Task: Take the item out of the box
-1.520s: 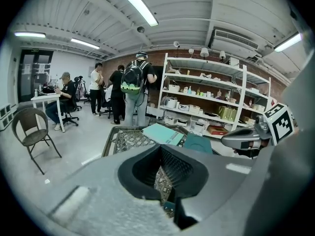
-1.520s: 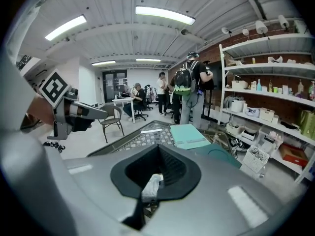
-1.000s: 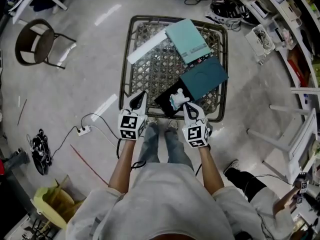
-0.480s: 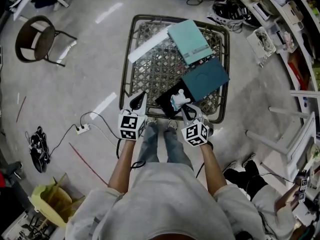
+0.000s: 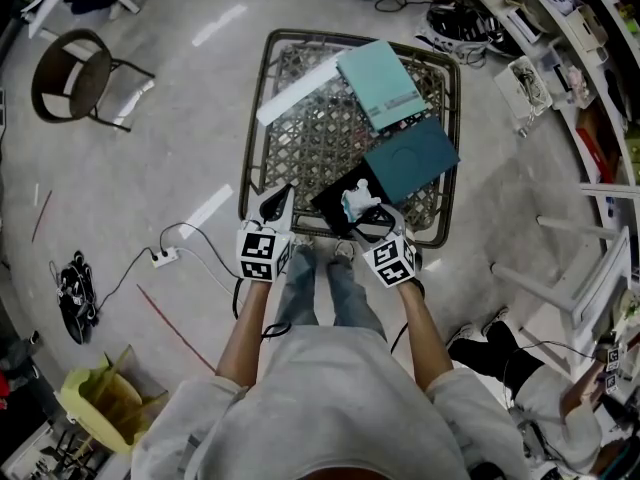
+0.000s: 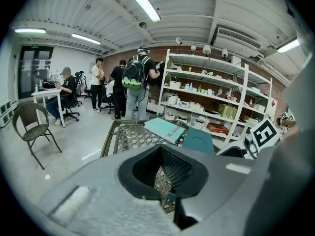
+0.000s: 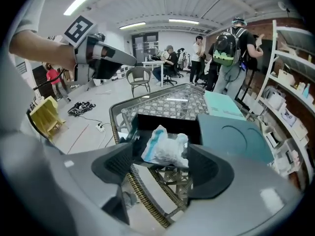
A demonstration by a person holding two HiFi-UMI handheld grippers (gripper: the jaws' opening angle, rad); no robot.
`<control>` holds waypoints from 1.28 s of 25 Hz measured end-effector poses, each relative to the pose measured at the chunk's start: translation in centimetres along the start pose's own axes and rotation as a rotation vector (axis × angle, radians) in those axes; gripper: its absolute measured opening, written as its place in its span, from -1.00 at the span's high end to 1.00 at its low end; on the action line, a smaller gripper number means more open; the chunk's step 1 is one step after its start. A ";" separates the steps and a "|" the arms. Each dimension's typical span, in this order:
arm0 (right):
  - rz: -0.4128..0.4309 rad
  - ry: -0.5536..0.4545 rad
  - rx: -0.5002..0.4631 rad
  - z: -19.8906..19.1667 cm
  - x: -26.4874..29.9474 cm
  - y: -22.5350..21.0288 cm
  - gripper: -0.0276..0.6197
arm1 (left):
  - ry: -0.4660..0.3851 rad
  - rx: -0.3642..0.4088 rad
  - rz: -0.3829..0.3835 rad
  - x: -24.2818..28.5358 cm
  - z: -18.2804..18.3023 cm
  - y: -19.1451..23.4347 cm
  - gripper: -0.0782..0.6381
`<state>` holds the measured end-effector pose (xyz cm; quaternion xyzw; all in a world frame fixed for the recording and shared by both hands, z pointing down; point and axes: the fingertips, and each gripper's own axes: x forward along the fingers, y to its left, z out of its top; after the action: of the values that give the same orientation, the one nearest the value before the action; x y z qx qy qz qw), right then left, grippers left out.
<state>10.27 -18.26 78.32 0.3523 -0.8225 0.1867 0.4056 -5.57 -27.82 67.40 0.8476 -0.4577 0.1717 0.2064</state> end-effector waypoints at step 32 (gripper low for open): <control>-0.022 0.220 0.086 -0.9 7.8 -1.2 -0.47 | 0.012 -0.026 0.014 -0.7 -1.0 1.5 0.77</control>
<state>8.34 -21.91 85.12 0.3560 -0.7604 0.2550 0.4797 -7.32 -27.52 68.21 0.8405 -0.4647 0.1723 0.2190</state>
